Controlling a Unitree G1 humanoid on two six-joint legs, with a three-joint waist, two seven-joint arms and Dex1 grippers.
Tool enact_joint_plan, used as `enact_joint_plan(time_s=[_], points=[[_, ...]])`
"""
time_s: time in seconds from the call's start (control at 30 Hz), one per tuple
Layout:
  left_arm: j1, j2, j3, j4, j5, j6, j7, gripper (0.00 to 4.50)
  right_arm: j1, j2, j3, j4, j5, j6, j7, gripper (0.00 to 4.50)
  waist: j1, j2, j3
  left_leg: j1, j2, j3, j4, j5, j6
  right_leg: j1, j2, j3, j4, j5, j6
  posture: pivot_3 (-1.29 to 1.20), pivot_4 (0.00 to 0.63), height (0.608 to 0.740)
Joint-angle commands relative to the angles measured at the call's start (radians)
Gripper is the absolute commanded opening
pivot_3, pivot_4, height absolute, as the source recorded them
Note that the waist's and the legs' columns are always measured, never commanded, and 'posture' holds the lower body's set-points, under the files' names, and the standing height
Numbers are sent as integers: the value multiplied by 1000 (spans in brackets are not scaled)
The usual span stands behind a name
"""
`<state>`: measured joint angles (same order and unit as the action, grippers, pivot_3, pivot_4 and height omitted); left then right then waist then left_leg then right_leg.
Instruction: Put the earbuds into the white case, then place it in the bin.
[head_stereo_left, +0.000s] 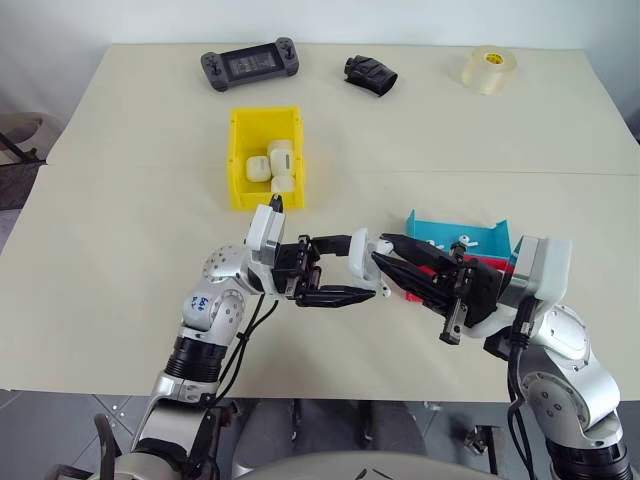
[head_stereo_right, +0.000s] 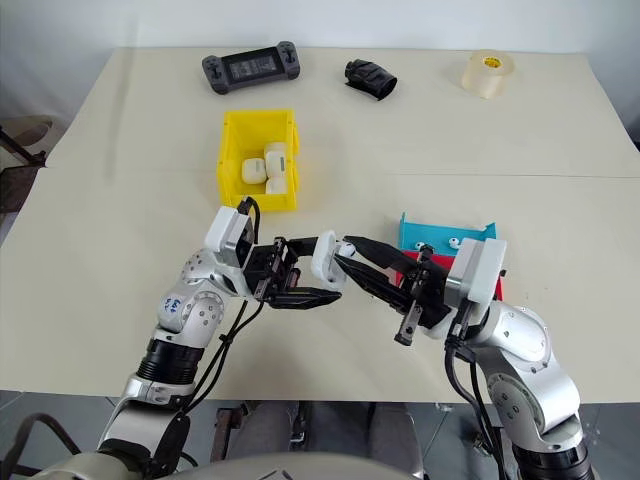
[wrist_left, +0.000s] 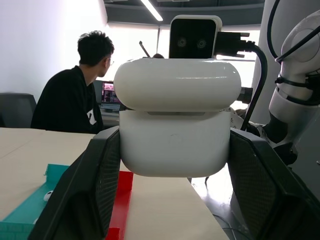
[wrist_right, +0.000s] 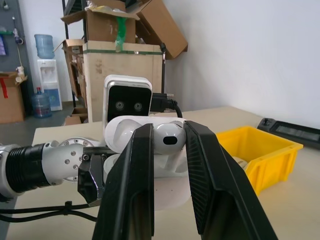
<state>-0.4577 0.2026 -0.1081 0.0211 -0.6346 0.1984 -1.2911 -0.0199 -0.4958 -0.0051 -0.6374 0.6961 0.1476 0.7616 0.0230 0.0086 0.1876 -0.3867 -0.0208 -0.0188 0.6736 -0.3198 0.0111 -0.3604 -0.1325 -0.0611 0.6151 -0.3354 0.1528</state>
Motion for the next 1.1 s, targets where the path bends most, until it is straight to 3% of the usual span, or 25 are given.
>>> enact_joint_plan(time_s=[0.03,0.5,0.87,1.1], points=[[-3,-9,40,-30,-35,-31,1,2793,-5,24,15,28,-27,1,-14,521,0,0,0,0,0,0,0,0,0,0,0,0,0,0,0,0,150,740],[-5,-21,46,-34,-33,-26,-8,2793,-46,89,55,68,-41,6,-24,521,0,0,0,0,0,0,0,0,0,0,0,0,1,0,0,0,150,740],[-11,-25,56,-23,-24,-40,-7,2793,-39,-3,-2,50,59,109,-2,521,0,0,0,0,0,0,0,0,0,0,0,0,1,0,0,0,150,740],[-5,-33,57,-23,-19,-49,-6,2793,-45,-32,-19,37,96,153,15,2819,1,0,0,0,0,0,0,0,0,0,0,0,1,0,0,0,150,740]])
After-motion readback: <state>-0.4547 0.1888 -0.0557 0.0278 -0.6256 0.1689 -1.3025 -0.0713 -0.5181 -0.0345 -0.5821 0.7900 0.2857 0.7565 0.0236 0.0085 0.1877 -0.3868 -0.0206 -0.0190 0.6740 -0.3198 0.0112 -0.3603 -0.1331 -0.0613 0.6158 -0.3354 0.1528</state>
